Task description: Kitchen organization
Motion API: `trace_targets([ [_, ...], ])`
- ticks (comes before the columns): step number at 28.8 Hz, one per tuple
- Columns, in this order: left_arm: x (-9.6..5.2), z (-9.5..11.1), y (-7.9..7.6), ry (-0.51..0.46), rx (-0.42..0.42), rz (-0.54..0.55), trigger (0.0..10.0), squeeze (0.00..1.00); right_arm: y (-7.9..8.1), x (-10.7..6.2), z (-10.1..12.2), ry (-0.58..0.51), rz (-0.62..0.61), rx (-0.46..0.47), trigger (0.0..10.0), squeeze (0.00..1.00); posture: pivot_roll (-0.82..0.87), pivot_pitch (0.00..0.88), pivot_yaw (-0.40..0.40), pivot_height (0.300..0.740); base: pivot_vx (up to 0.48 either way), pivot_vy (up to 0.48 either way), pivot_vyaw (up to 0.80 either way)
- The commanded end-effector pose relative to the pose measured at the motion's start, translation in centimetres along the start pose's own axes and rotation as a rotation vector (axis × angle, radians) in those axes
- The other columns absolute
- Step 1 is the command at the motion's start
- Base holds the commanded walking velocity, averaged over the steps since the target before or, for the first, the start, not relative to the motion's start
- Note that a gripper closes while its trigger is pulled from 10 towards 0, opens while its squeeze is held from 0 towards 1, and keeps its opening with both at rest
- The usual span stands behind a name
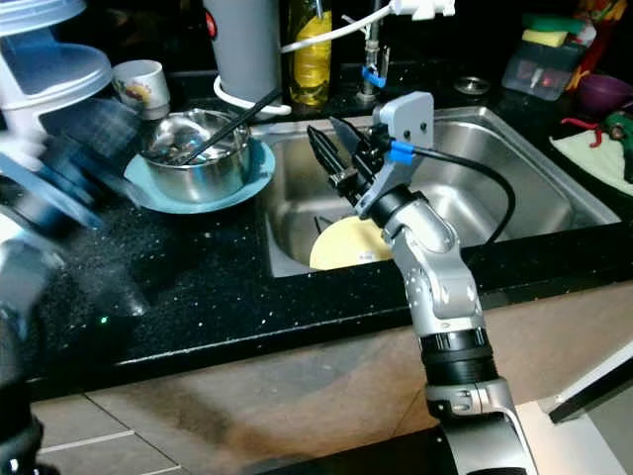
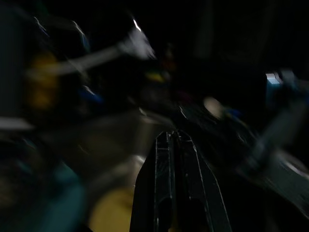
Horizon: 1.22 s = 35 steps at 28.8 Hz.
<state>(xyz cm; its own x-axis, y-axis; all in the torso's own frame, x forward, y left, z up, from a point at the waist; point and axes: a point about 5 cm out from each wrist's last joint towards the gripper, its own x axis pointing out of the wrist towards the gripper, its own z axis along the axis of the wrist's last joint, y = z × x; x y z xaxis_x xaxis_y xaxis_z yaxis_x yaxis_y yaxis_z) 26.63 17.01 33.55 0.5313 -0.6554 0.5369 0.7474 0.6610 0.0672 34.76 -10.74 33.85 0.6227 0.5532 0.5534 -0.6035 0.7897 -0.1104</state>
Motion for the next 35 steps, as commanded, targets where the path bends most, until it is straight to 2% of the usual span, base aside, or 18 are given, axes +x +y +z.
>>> trace_targets([
  [1, -0.2, -0.2, -0.8, 0.036, -0.028, -0.072, 10.0, 0.00, 0.0, -0.5, 0.5, -0.032, 0.001, 0.065, 10.0, 0.00, 0.07, 0.237, -0.009, 0.740, 0.000, 0.000, 0.00],
  [2, -0.2, -0.2, -0.8, 0.036, -0.028, -0.072, 10.0, 0.00, 0.0, -0.5, 0.5, -0.032, 0.001, 0.065, 10.0, 0.00, 0.07, 0.237, -0.009, 0.740, 0.000, 0.000, 0.00],
  [6, -0.6, -1.0, -1.4, 0.110, -0.119, -0.172, 10.0, 0.00, 0.0, -1.1, 1.0, -0.056, 0.012, 0.139, 10.0, 0.00, 0.06, 0.227, 0.001, 0.740, 0.000, 0.000, 0.00],
  [7, -1.0, -1.3, -1.8, 0.153, -0.156, -0.208, 10.0, 0.00, 0.0, -1.3, 1.1, -0.057, 0.009, 0.144, 10.0, 0.00, 0.06, 0.227, 0.001, 0.740, 0.000, 0.000, 0.00],
  [8, -1.0, -1.3, -1.8, 0.153, -0.156, -0.208, 10.0, 0.00, 0.0, -1.3, 1.1, -0.057, 0.009, 0.144, 10.0, 0.00, 0.06, 0.227, 0.001, 0.740, 0.000, 0.000, 0.00],
  [11, -2.5, -2.9, -4.0, 0.340, -0.251, -0.355, 10.0, 0.00, -0.1, -1.7, 1.1, -0.054, 0.000, 0.147, 10.0, 0.00, 0.06, 0.227, 0.001, 0.740, 0.000, 0.000, 0.00],
  [14, -2.8, -3.7, -5.4, 0.382, -0.296, -0.424, 10.0, 0.00, -0.1, -1.9, 1.1, -0.059, -0.002, 0.175, 10.0, 0.00, 0.06, 0.221, 0.000, 0.740, 0.000, 0.000, 0.00],
  [16, -2.9, -4.6, -6.5, 0.426, -0.323, -0.470, 10.0, 0.00, 0.2, -2.5, 1.0, -0.064, 0.046, 0.288, 10.0, 0.00, 0.06, 0.221, 0.000, 0.740, 0.000, 0.000, 0.00],
  [17, -2.9, -4.6, -6.5, 0.426, -0.323, -0.470, 10.0, 0.00, 0.2, -2.5, 1.0, -0.064, 0.046, 0.288, 10.0, 0.00, 0.06, 0.221, 0.000, 0.740, 0.000, 0.000, 0.00],
  [18, -3.2, -5.5, -6.8, 0.494, -0.305, -0.473, 10.0, 0.00, 0.6, -3.1, 0.8, -0.044, 0.106, 0.357, 10.0, 0.00, 0.06, 0.221, 0.000, 0.740, 0.000, 0.000, 0.00],
  [21, -3.6, -6.5, -6.6, 0.558, -0.277, -0.451, 10.0, 0.00, 1.0, -3.7, 0.6, -0.026, 0.148, 0.386, 10.0, 0.00, 0.06, 0.227, 0.001, 0.740, 0.000, 0.000, 0.00],
  [22, -3.6, -7.1, -6.3, 0.578, -0.225, -0.406, 10.0, 0.00, 1.1, -3.9, 0.5, -0.024, 0.154, 0.397, 10.0, 0.00, 0.06, 0.227, 0.001, 0.740, 0.000, 0.000, 0.00],
  [24, -3.4, -7.4, -6.1, 0.574, -0.173, -0.381, 10.0, 0.00, 1.0, -4.0, 0.5, -0.023, 0.147, 0.393, 10.0, 0.00, 0.06, 0.227, 0.001, 0.740, 0.000, 0.000, 0.00],
  [27, -3.3, -7.6, -7.0, 0.567, -0.212, -0.410, 10.0, 0.00, 1.0, -4.0, 0.5, -0.022, 0.138, 0.393, 10.0, 0.00, 0.06, 0.235, 0.004, 0.740, 0.000, 0.000, 0.00],
  [29, -3.3, -7.9, -8.1, 0.578, -0.275, -0.445, 10.0, 0.00, 0.8, -4.0, 0.5, -0.025, 0.123, 0.392, 10.0, 0.00, 0.06, 0.235, 0.004, 0.740, 0.000, 0.000, 0.00],
  [30, -3.3, -7.9, -8.1, 0.578, -0.275, -0.445, 10.0, 0.00, 0.8, -4.0, 0.5, -0.025, 0.123, 0.392, 10.0, 0.00, 0.06, 0.235, 0.004, 0.740, 0.000, 0.000, 0.00],
  [33, -4.6, -9.7, -9.2, 0.721, -0.246, -0.475, 10.0, 0.00, 0.6, -3.8, 0.5, -0.023, 0.108, 0.395, 10.0, 0.00, 0.06, 0.239, 0.002, 0.740, 0.000, 0.000, 0.00],
  [35, -4.9, -10.1, -9.4, 0.743, -0.237, -0.475, 10.0, 0.00, 0.5, -3.8, 0.5, -0.023, 0.107, 0.395, 10.0, 0.00, 0.06, 0.239, 0.002, 0.740, 0.000, 0.000, 0.00],
])
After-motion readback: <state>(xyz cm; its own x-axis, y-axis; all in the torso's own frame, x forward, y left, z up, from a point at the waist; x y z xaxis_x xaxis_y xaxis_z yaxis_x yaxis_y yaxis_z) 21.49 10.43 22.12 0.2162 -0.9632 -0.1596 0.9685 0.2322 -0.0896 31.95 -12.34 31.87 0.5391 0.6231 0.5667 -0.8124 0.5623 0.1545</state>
